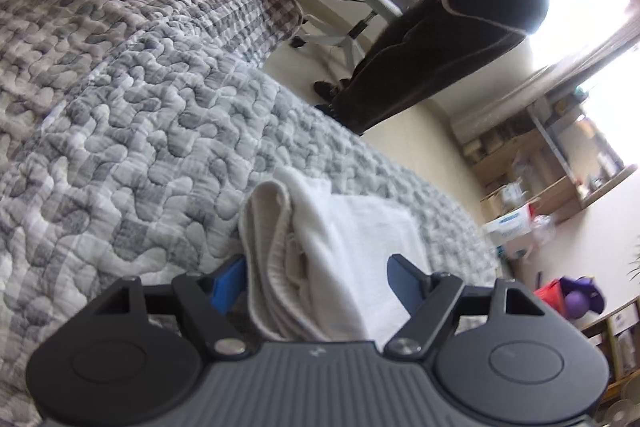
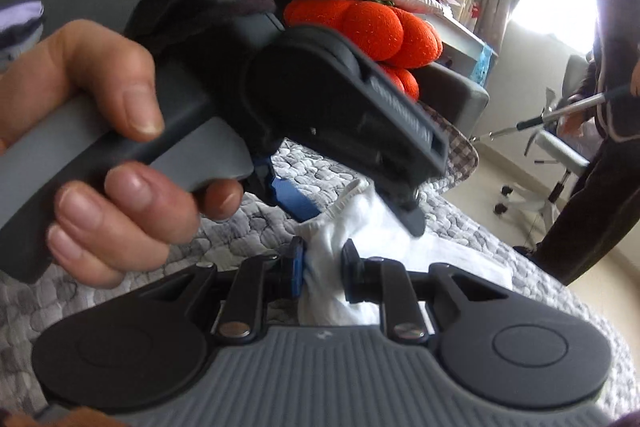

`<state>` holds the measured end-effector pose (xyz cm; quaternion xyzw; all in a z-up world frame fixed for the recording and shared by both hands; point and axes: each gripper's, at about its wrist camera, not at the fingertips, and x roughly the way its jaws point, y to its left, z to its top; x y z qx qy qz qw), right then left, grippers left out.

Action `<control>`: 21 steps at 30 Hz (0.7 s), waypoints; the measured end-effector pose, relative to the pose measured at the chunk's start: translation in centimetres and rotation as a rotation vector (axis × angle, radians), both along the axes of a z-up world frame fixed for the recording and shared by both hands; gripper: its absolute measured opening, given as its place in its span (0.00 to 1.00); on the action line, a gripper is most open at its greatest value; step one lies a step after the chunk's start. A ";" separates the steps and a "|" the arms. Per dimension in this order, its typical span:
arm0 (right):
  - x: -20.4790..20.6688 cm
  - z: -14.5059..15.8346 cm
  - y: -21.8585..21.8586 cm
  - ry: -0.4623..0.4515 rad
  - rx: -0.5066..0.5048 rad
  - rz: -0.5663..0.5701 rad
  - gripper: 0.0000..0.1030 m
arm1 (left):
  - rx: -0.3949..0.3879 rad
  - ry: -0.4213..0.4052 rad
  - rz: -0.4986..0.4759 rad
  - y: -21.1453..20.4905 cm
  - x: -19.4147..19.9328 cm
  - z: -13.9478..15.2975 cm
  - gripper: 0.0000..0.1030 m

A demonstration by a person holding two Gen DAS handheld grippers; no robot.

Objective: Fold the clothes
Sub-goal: 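Lift the white bundle off the bed with both grippers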

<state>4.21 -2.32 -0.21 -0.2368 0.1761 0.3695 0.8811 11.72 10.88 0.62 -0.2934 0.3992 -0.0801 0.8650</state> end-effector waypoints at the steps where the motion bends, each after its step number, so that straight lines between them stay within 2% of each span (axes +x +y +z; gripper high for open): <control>1: 0.0 -0.1 0.1 0.008 -0.009 0.006 0.20 | 0.021 0.008 0.007 -0.1 0.2 -0.1 0.66; 2: 0.0 -0.3 0.1 0.015 -0.018 0.013 0.26 | 0.044 0.017 0.013 -0.2 0.3 -0.1 0.56; 4: -0.2 -0.5 0.3 0.031 -0.042 0.043 0.34 | 0.087 0.037 0.019 -0.4 0.6 -0.4 0.43; 7: -0.6 0.1 -0.5 0.061 -0.074 0.138 0.41 | 0.126 0.032 -0.004 -0.1 0.4 -0.3 0.33; 10: 0.4 1.7 -2.5 0.083 -0.044 0.131 0.41 | 0.112 0.037 0.000 0.3 0.6 -0.4 0.31; 12: 1.8 2.7 -4.2 0.096 0.005 0.069 0.41 | 0.102 0.038 0.005 0.4 0.6 -0.5 0.30; 15: 5.4 3.7 -7.3 0.149 0.088 -0.138 0.42 | 0.077 0.044 0.015 0.6 0.7 -0.6 0.30; 17: 7.5 3.4 -9.1 0.212 0.133 -0.254 0.42 | 0.072 0.046 0.015 0.6 0.7 -0.7 0.30; 21: 11.1 2.0 -11.0 0.328 0.192 -0.402 0.42 | 0.063 0.047 0.024 0.6 0.7 -0.7 0.30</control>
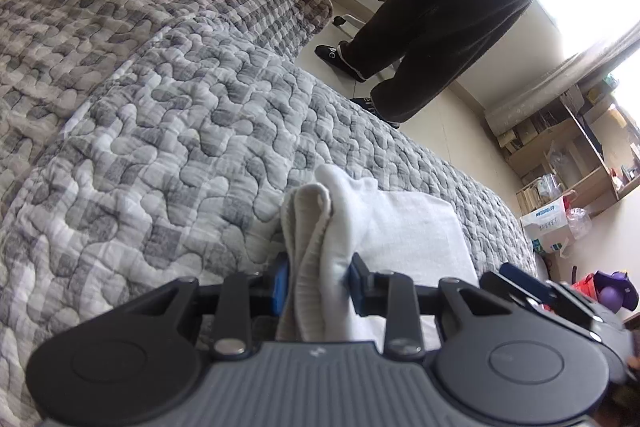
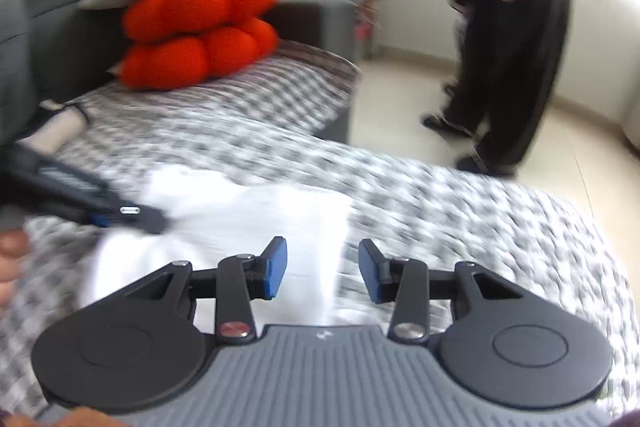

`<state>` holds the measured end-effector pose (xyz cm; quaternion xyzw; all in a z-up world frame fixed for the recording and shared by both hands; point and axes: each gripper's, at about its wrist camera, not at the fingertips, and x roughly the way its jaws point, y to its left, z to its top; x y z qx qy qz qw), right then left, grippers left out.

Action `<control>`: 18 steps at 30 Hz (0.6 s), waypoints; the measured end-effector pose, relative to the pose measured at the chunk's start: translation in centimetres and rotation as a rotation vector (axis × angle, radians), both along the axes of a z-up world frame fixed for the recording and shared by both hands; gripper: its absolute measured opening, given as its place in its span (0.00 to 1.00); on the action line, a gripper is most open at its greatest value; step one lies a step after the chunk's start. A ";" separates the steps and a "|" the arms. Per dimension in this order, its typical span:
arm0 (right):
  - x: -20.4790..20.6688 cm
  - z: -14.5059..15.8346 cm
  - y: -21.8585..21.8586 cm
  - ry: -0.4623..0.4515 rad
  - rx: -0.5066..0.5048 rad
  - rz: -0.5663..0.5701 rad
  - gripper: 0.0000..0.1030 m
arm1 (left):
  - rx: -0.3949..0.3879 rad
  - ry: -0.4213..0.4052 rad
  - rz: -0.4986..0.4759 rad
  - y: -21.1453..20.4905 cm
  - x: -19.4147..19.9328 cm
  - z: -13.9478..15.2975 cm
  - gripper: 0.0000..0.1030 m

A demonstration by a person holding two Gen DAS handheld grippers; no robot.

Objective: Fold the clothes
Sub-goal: 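Lift the white bundle off the bed with both grippers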

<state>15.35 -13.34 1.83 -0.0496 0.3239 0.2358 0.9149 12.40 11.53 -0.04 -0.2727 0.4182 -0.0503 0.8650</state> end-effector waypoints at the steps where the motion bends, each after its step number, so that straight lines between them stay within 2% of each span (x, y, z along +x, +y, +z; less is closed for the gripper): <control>1: 0.9 -0.4 -0.6 0.052 0.052 -0.019 0.42 | 0.005 -0.003 0.001 -0.1 -0.1 0.0 0.30; 4: 3.3 -1.7 -2.3 0.193 0.222 -0.080 0.44 | 0.024 -0.012 -0.001 -0.5 -0.2 0.1 0.30; 6: 3.8 -2.1 -2.7 0.226 0.289 -0.086 0.44 | 0.027 -0.015 0.000 -0.6 -0.3 0.1 0.30; 10: 4.2 -1.7 -2.0 0.198 0.285 -0.047 0.46 | 0.001 -0.014 0.014 -0.4 0.0 0.0 0.31; 12: 4.3 -1.5 -1.3 0.170 0.271 -0.039 0.34 | -0.003 -0.022 0.024 -0.5 0.1 -0.1 0.31; 13: 4.3 -1.5 -0.8 0.151 0.261 -0.042 0.20 | 0.000 -0.028 0.030 -0.5 0.1 -0.1 0.30; 14: 4.4 -1.5 -0.4 0.129 0.251 -0.049 0.19 | 0.002 -0.034 0.036 -0.6 0.1 -0.1 0.22; 18: 2.9 -0.2 0.4 -0.002 0.236 -0.034 0.14 | 0.041 -0.082 0.033 -1.4 -0.7 0.4 0.18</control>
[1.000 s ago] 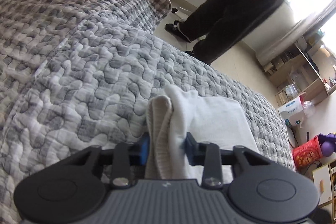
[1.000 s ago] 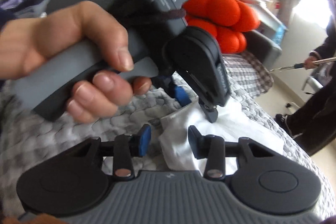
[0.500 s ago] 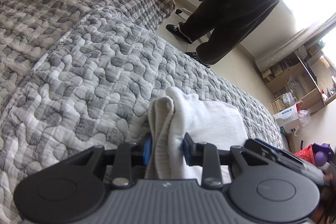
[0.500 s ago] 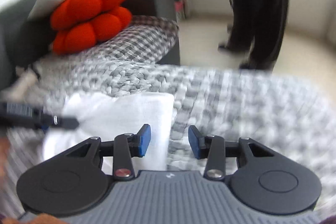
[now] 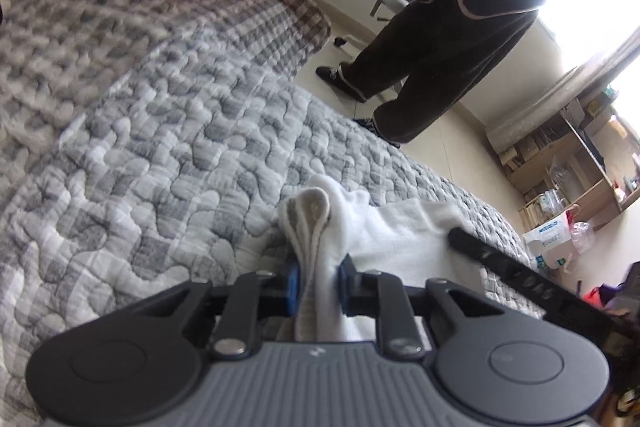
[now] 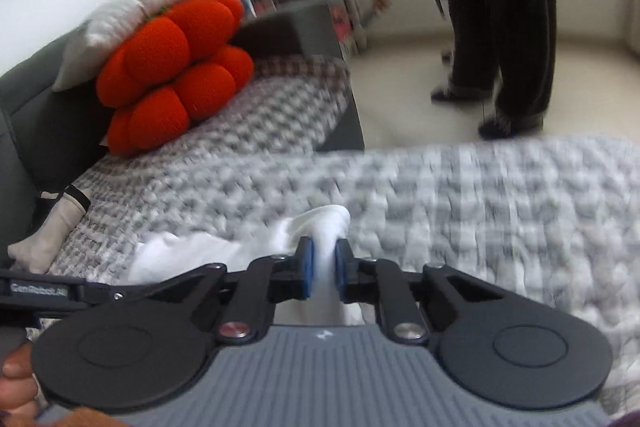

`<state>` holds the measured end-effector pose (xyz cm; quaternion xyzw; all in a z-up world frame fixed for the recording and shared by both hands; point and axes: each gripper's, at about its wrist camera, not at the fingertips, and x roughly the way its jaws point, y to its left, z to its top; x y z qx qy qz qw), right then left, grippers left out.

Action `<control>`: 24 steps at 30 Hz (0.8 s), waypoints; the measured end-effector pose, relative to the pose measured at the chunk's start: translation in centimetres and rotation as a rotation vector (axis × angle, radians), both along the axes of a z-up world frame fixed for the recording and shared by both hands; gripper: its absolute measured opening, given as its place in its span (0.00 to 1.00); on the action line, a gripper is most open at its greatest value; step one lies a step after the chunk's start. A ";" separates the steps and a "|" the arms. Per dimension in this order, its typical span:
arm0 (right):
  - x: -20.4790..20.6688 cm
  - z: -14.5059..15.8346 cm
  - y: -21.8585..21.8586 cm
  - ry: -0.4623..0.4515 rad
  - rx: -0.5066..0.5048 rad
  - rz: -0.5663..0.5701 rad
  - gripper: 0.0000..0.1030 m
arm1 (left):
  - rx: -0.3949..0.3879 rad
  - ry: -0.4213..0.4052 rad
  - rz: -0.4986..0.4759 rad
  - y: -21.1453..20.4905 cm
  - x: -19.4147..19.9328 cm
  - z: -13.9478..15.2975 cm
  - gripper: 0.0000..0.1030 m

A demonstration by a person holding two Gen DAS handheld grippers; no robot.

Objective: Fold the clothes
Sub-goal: 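Lift the white bundle off the bed with both grippers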

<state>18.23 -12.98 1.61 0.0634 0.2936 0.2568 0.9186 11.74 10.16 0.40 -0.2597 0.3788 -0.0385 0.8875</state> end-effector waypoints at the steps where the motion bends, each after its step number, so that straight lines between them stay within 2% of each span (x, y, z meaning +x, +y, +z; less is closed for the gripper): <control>1: -0.4 0.5 -0.2 -0.024 0.008 -0.001 0.13 | -0.006 -0.010 0.002 0.0 -0.2 0.2 0.17; 4: -1.6 1.9 -0.8 -0.084 0.027 -0.012 0.13 | -0.065 -0.050 0.021 0.7 -0.7 1.0 0.17; 6: -1.6 2.0 -1.0 -0.092 0.031 -0.032 0.13 | -0.087 -0.064 0.030 0.8 -0.7 1.3 0.17; 10: -0.3 -0.2 -0.5 -0.014 -0.043 -0.051 0.13 | -0.050 0.010 0.028 0.4 0.3 0.1 0.20; 12: 0.2 -1.3 0.1 0.025 -0.093 -0.058 0.14 | -0.054 0.034 0.032 0.7 0.6 -0.4 0.27; 13: 0.3 -1.3 0.0 0.028 -0.090 -0.063 0.14 | -0.074 0.035 0.035 1.1 0.6 -0.4 0.33; 17: 0.5 -0.2 -1.3 0.030 -0.020 -0.072 0.28 | -0.140 0.012 0.038 2.6 0.4 0.1 0.48; 20: 0.7 0.3 -2.3 0.047 0.010 -0.070 0.29 | -0.148 0.019 0.024 2.7 0.4 0.0 0.49; 24: 1.3 0.0 -3.3 0.157 0.040 -0.002 0.31 | -0.133 0.033 -0.043 1.5 0.5 -0.1 0.50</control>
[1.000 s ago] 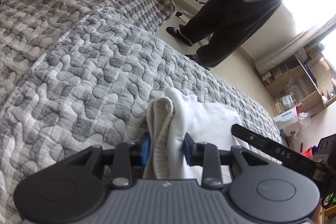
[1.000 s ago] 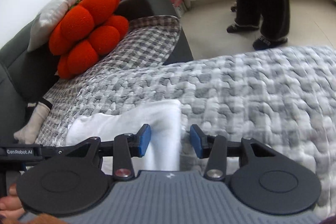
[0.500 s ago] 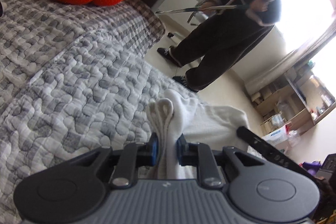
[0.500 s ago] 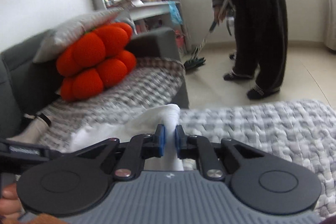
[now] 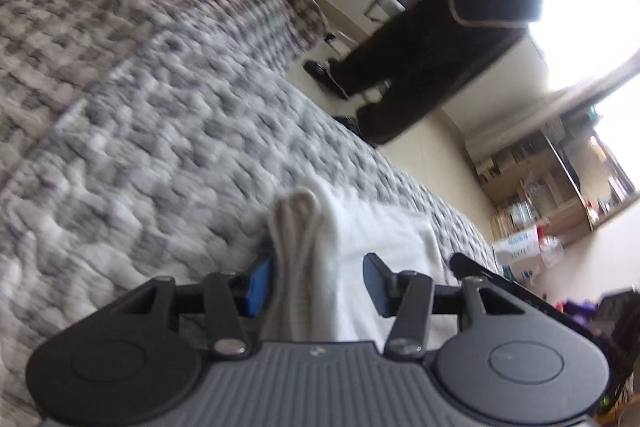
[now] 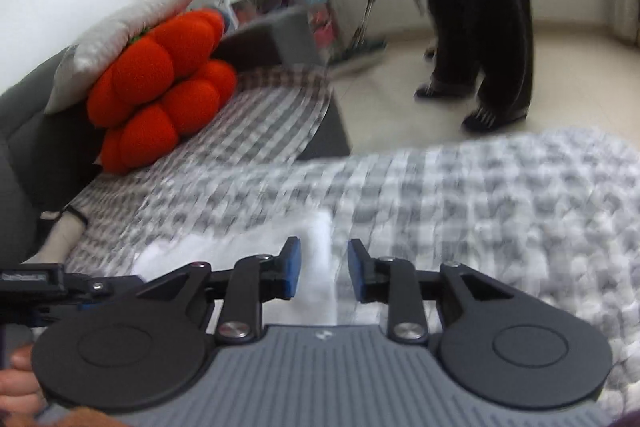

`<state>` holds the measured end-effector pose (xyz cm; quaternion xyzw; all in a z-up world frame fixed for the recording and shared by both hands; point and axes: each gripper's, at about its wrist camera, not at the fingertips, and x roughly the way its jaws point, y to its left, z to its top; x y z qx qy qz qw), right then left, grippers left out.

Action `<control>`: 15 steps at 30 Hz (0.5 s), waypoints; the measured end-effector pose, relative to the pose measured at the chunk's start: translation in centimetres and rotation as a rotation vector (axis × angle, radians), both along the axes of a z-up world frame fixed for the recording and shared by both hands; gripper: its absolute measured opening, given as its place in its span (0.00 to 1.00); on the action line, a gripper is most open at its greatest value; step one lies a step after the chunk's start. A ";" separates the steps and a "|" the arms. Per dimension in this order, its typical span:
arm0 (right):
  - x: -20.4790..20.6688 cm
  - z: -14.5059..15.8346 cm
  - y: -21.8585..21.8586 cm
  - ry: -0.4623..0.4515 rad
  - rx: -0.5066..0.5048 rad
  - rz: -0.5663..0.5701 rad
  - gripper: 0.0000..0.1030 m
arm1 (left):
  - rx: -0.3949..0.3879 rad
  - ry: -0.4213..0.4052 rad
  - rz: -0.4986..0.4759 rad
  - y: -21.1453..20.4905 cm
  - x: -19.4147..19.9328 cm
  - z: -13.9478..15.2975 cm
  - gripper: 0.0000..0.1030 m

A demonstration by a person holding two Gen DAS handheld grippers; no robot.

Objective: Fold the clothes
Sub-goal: 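Lift the white bundle off the bed with both grippers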

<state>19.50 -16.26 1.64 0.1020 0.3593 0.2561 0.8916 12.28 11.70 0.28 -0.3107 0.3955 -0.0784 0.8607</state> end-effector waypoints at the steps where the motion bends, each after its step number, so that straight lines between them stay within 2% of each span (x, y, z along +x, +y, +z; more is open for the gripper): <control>1: 0.0 0.0 -0.1 0.027 0.001 0.028 0.35 | 0.025 0.011 -0.010 -0.4 0.0 0.0 0.52; 2: -0.2 0.1 -0.2 0.049 0.000 0.053 0.39 | 0.051 0.025 -0.020 -0.8 -0.1 0.0 0.52; 7: -1.1 -0.6 0.4 0.105 -0.049 0.114 0.39 | 0.090 0.022 -0.033 -1.5 -0.5 -0.1 0.53; 11: -2.1 -0.8 1.3 0.090 -0.060 0.134 0.41 | 0.117 0.010 -0.026 -2.1 -0.8 -0.1 0.51; 12: -2.2 -0.8 1.4 0.087 -0.060 0.131 0.41 | 0.129 0.005 -0.025 -2.3 -0.9 -0.1 0.49; 13: -2.4 -0.8 1.6 0.082 -0.063 0.124 0.39 | 0.144 0.004 -0.017 -2.5 -0.9 -0.1 0.33; 14: -2.5 -0.8 1.7 0.072 -0.064 0.120 0.34 | 0.160 0.004 -0.009 -2.7 -1.0 -0.1 0.25; 15: -2.8 -0.6 1.8 0.061 -0.062 0.118 0.31 | 0.164 0.002 0.001 -2.8 -1.0 -0.1 0.25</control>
